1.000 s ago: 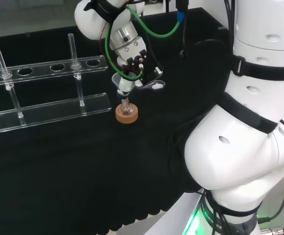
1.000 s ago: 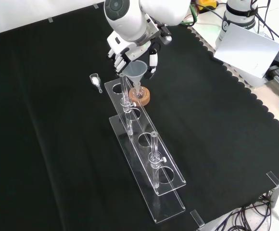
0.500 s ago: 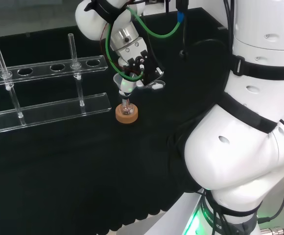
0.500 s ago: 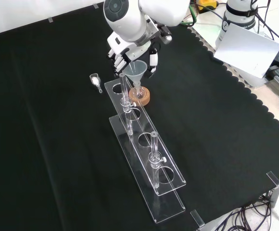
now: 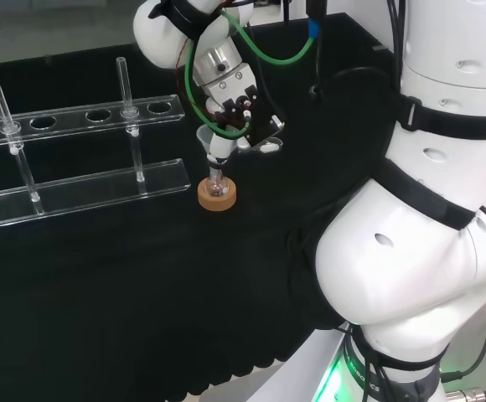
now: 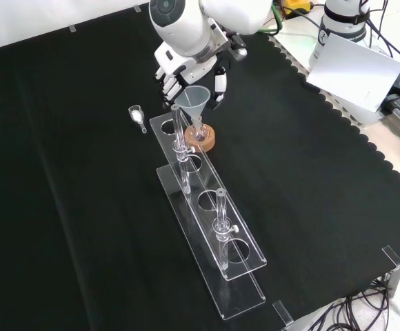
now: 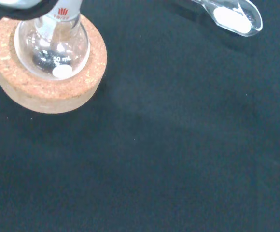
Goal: Place the funnel on the round-bottom flask.
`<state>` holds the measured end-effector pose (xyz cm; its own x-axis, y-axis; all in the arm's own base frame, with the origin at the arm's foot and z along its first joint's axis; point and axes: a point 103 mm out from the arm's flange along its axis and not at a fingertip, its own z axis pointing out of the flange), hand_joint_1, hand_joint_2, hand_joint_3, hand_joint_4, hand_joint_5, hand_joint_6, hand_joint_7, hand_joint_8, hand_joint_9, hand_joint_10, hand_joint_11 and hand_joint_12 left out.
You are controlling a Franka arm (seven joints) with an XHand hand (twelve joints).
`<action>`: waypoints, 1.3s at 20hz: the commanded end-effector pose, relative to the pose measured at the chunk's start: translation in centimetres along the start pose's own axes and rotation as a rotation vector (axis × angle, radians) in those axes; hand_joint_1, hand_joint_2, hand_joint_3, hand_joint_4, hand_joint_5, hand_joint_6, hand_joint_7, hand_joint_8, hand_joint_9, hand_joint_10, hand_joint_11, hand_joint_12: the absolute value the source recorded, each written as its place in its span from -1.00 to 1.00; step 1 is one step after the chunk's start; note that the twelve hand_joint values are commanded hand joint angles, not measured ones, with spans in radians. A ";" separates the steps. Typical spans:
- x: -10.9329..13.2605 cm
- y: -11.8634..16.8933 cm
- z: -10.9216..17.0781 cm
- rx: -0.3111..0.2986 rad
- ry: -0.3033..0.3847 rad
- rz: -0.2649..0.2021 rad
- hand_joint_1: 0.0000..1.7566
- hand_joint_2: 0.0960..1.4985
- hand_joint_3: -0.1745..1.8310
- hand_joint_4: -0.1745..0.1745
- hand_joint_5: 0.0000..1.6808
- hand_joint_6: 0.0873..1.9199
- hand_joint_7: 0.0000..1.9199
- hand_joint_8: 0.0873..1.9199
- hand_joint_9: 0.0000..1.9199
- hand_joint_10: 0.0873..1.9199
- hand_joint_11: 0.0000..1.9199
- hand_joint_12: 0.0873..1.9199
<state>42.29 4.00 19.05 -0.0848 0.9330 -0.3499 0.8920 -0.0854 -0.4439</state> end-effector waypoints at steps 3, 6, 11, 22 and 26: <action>-0.2 -0.1 0.0 0.019 0.002 -0.012 -0.24 -0.21 -0.32 -0.25 -0.57 -0.89 -0.79 -0.29 -0.54 -0.35 -0.71 0.43; -0.5 -0.3 0.1 0.026 0.008 -0.013 -0.27 -0.21 -0.35 -0.23 -0.64 -1.00 -0.91 -0.33 -0.66 -0.33 -0.76 0.45; -0.7 -0.9 0.4 0.010 0.016 -0.020 -0.30 -0.21 -0.39 -0.21 -0.75 -1.00 -1.00 -0.48 -0.83 -0.28 -0.84 0.48; -2.6 -3.4 0.4 -0.101 0.092 -0.031 -0.45 -0.22 -0.52 -0.18 -0.86 -1.00 -1.00 -0.68 -0.94 -0.21 -0.89 0.52; -4.0 -5.0 -0.4 -0.176 0.147 -0.037 -0.49 -0.18 -0.58 -0.19 -0.82 -1.00 -1.00 -0.50 -0.85 -0.23 -0.85 0.52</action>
<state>40.11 2.47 20.68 -0.0854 0.9517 -0.2950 0.9143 -0.0429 -0.4028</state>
